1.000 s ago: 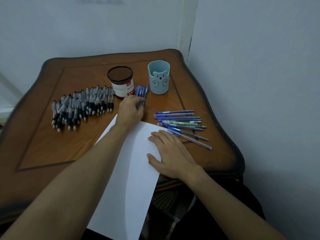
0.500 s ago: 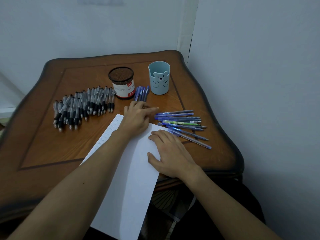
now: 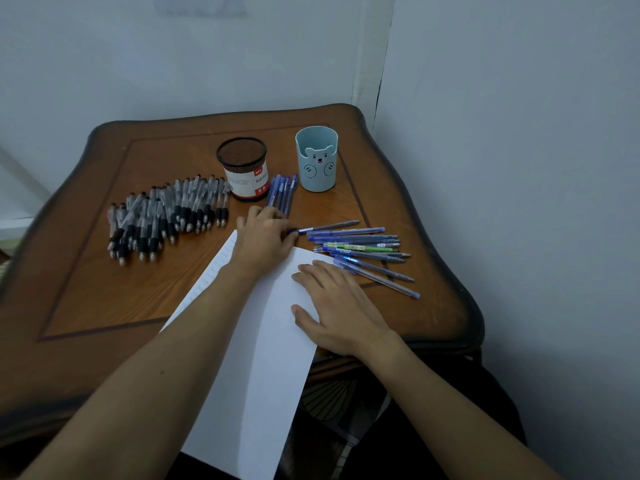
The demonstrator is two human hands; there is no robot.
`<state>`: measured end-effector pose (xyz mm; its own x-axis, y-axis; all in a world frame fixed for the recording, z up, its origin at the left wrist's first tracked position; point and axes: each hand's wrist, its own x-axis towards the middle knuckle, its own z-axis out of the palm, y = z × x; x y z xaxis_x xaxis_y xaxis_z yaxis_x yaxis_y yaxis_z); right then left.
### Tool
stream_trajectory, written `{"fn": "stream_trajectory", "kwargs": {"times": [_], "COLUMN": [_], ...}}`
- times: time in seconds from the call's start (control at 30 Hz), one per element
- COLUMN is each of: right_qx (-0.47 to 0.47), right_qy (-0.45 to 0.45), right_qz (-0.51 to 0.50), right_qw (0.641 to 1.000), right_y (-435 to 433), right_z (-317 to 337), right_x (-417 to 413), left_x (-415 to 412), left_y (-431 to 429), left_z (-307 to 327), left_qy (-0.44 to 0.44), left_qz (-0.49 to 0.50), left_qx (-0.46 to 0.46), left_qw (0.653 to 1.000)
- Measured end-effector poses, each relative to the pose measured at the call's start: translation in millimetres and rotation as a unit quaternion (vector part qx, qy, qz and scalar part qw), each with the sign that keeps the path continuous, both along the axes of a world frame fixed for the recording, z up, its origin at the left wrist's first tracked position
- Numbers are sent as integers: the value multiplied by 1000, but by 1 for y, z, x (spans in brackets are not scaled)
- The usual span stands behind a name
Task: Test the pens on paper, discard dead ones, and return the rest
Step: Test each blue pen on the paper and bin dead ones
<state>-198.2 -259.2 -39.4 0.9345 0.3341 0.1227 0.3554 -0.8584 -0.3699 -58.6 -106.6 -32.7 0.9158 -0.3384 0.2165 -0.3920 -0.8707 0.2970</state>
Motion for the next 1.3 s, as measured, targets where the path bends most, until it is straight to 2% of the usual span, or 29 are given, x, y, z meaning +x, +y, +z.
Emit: {"fn": "stream_trajectory", "kwargs": {"times": [0.07, 0.17, 0.23, 0.27, 0.33, 0.43, 0.53, 0.6, 0.67, 0.77, 0.83, 0.93, 1.0, 1.1, 1.13, 1.17, 1.23, 1.27, 1.3], "right_qx": [0, 8, 11, 11, 10, 7, 3, 3, 2, 0, -1, -3, -3, -2, -1, -1, -3, -3, -4], "right_qy": [6, 20, 22, 22, 21, 21, 21, 21, 21, 20, 18, 12, 14, 13, 14, 16, 23, 27, 31], "right_qz": [3, 7, 10, 12, 18, 25, 27, 24, 21, 21, 22, 22, 22, 26, 27, 28, 31, 32, 34], "right_qw": [1000, 1000, 1000, 1000, 1000, 999, 999, 999, 1000, 1000, 1000, 1000, 1000, 1000, 1000, 999, 999, 999, 999], "right_y": [0, -1, -1, -1, -2, -2, -2, -2, -1, -2, -2, -2, -2, -2, -2, -3, -3, -2, -2], "right_z": [0, 0, 0, 1, 1, 1, 0, 0, 1, 2, 3, 2, 2, 3, 3, 4, 4, 4, 4], "right_x": [0, 1, 1, 2, 2, 2, 2, 2, 2, 2, 2, 2, 2, 2, 2, 2, 3, 3, 3], "left_x": [0, -7, -14, -18, -26, -34, -37, -36, -36, -37, -38, -37, -34, -29, -27, -27, -26, -25, -24], "left_y": [0, 6, 12, 15, 16, 16, 22, 30, 37, 41, 42, 43, 43, 38, 37, 36, 36, 38, 39], "left_z": [2, 7, 14, 18, 26, 37, 39, 38, 39, 43, 46, 45, 44, 40, 40, 39, 34, 31, 27], "left_qy": [-12, -61, -64, -46, 13, 76, 126, 160, 190, 211, 209, 188, 173, 160, 162, 173, 203, 213, 216], "left_qz": [15, 53, 78, 100, 159, 193, 197, 187, 173, 160, 155, 124, 114, 146, 155, 156, 136, 123, 114], "left_qx": [-40, -172, -294, -365, -519, -707, -801, -832, -831, -815, -812, -828, -813, -746, -738, -743, -767, -764, -743], "left_qw": [999, 982, 951, 924, 840, 677, 550, 498, 493, 515, 523, 514, 545, 630, 636, 627, 594, 597, 624]}}
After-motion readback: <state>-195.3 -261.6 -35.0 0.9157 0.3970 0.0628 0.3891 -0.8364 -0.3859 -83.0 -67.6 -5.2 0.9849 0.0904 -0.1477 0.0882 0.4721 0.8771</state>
